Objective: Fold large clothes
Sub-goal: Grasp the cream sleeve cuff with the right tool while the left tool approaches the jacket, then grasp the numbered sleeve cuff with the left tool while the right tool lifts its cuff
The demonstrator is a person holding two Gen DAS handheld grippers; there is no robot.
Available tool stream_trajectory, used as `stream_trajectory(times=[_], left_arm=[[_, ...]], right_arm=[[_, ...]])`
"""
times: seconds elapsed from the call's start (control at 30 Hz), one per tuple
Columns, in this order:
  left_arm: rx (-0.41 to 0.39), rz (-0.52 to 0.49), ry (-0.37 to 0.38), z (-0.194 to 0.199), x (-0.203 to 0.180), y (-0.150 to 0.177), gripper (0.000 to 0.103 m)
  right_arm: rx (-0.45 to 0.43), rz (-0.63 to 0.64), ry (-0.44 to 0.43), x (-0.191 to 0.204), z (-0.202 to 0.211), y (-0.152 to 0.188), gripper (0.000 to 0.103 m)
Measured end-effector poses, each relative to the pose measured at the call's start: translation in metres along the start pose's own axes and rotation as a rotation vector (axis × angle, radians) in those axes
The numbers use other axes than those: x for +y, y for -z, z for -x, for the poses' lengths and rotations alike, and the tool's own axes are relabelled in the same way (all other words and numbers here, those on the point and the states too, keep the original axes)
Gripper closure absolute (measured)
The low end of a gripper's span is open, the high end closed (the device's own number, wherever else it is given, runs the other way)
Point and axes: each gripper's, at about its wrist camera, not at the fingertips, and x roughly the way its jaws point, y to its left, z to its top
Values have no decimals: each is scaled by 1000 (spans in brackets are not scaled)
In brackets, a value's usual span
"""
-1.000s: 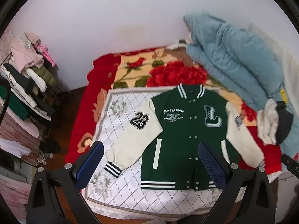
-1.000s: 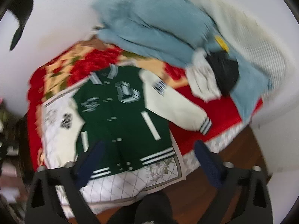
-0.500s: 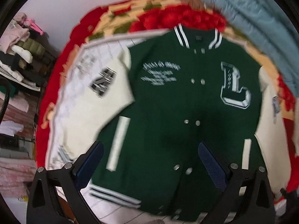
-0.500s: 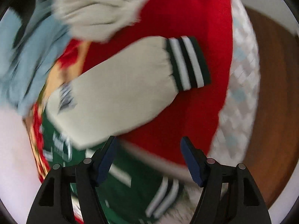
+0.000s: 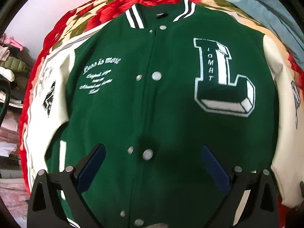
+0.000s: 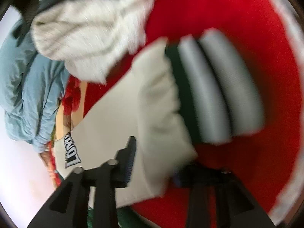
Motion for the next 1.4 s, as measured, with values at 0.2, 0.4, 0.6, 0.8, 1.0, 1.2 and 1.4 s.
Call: stream_trajectory(times=[0.2, 0.4, 0.6, 0.8, 1.0, 1.2, 1.4], left_arm=[[-20, 62, 19, -5, 19, -27, 0], [-47, 164, -18, -1, 86, -49, 0], [-54, 307, -80, 1, 174, -48, 0], [-46, 415, -137, -15, 257, -32, 0], [9, 479, -189, -43, 323, 4, 0], [66, 562, -160, -33, 376, 67, 0], [231, 765, -17, -32, 424, 168, 0]], right_arm=[[-133, 74, -37, 61, 32, 22, 98], [-131, 339, -159, 200, 56, 82, 99], [12, 644, -237, 334, 15, 201, 99], [202, 1085, -159, 432, -83, 398, 99], [419, 1529, 138, 382, -181, 568, 96], [534, 1622, 9, 348, -155, 602, 37], [591, 1457, -49, 319, -84, 559, 36]])
